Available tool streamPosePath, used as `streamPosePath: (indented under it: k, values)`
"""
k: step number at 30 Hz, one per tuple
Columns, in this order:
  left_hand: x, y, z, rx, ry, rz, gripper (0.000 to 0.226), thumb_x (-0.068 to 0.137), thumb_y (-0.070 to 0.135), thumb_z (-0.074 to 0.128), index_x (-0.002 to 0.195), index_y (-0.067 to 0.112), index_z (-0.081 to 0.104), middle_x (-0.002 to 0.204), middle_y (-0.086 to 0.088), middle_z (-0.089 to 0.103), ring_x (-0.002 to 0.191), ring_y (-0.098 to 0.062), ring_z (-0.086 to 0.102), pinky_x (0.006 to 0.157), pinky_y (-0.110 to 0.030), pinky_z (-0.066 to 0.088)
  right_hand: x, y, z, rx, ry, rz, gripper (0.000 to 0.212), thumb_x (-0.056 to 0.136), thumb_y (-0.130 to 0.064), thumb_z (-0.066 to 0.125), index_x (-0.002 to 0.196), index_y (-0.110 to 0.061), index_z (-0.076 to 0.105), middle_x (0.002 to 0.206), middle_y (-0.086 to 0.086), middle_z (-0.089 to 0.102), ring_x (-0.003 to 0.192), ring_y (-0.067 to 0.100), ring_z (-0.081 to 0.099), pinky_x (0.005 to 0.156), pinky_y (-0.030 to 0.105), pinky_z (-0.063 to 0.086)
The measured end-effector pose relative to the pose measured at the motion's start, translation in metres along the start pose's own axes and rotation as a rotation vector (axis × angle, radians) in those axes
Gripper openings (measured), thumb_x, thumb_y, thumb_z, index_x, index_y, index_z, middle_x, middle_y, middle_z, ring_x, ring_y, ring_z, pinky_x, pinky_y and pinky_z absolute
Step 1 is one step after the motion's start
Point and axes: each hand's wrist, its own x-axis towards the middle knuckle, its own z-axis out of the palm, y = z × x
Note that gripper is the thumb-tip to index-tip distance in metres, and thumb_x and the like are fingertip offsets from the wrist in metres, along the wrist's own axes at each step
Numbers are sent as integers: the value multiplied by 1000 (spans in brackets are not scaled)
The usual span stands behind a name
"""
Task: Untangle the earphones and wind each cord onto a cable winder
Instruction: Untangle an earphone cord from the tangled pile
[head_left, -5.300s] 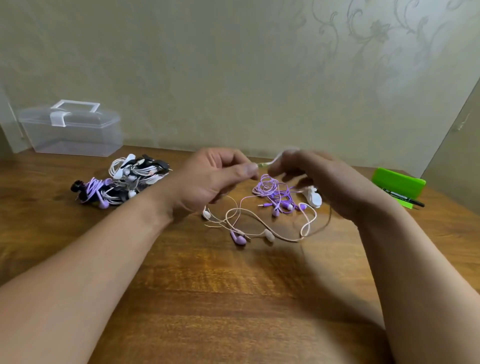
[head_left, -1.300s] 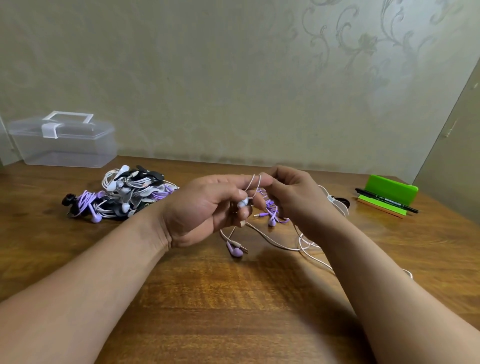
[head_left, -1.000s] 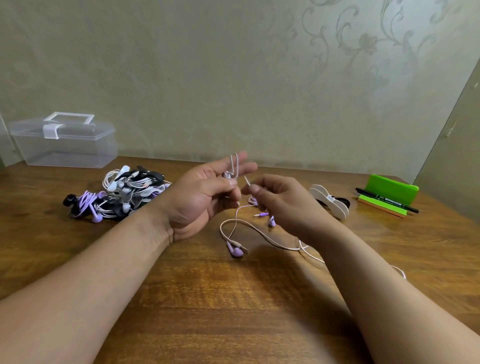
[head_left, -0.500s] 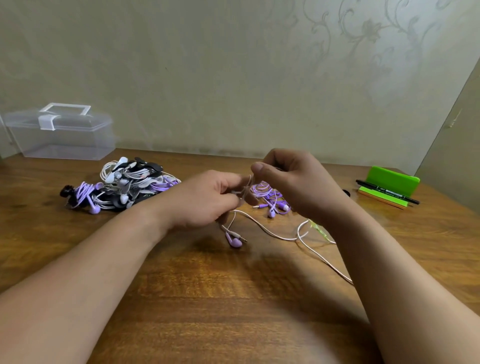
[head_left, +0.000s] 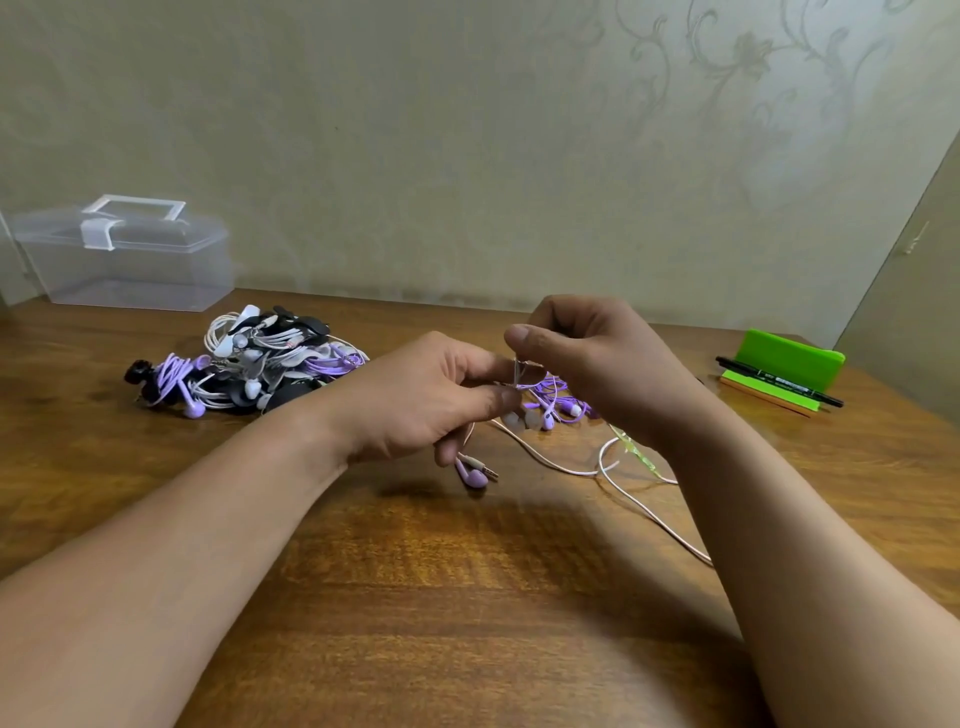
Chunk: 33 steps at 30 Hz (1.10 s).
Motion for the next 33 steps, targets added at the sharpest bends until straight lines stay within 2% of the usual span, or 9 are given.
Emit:
streamPosePath:
  k: [3,7,9,11,15,17,28,31,33]
  values:
    - [-2,3,1,-16,5,-28,22,99,31,65,118,28,77,106,-40,67,50,-27,58,49,-17,49,0,0,1,24,-7,-4,29,98,-26,73,76,-10,63,63,2,57,46,1,43,47,15,34]
    - [-3,6,6,-54,-7,-16,20,103,19,62,115,22,77,89,-3,78,58,-38,55,61,-36,62,-1,0,2,131,-33,25,30,99,-19,71,85,6,61,60,12,59,41,4,51,42,16,36]
    - [-2,5,5,-66,-18,5,21,104,13,59,111,20,77,81,-12,74,50,-31,52,66,-41,63,0,1,2,213,-36,53,31,99,-19,70,90,10,61,59,13,57,42,8,55,42,18,36]
    - [-3,4,3,-87,-16,38,23,105,10,57,119,14,75,95,-29,70,42,-20,46,61,-43,60,2,6,2,266,-48,78,27,100,-22,68,89,2,64,59,9,55,43,9,53,42,21,34]
    - [-3,6,0,-262,24,48,32,99,12,58,130,16,68,117,-10,77,36,-9,40,46,-22,34,6,23,1,412,-151,129,31,106,-31,58,80,-15,65,57,0,37,48,11,26,44,23,23]
    - [-2,6,-1,-364,54,53,38,94,14,59,132,16,66,119,-9,76,34,-6,37,41,-16,30,7,28,3,439,-200,141,27,108,-30,54,93,-11,69,63,2,33,52,13,21,45,23,22]
    - [1,2,-7,-421,170,43,42,96,12,60,137,19,64,116,-12,76,37,-7,36,41,-16,29,7,23,14,381,-147,98,22,110,-19,52,113,-12,73,78,8,57,56,14,39,52,32,35]
    - [1,2,-6,-421,192,55,40,100,9,56,137,20,64,110,-11,77,37,-8,37,40,-17,29,4,24,21,155,-136,53,26,110,-30,53,97,-35,75,75,1,60,58,10,42,58,31,34]
    - [3,0,-8,-362,265,55,38,103,11,54,138,24,64,107,-7,77,37,-8,36,41,-16,29,3,25,27,-23,-143,3,27,109,-33,52,89,-34,70,73,-4,61,59,4,44,64,30,37]
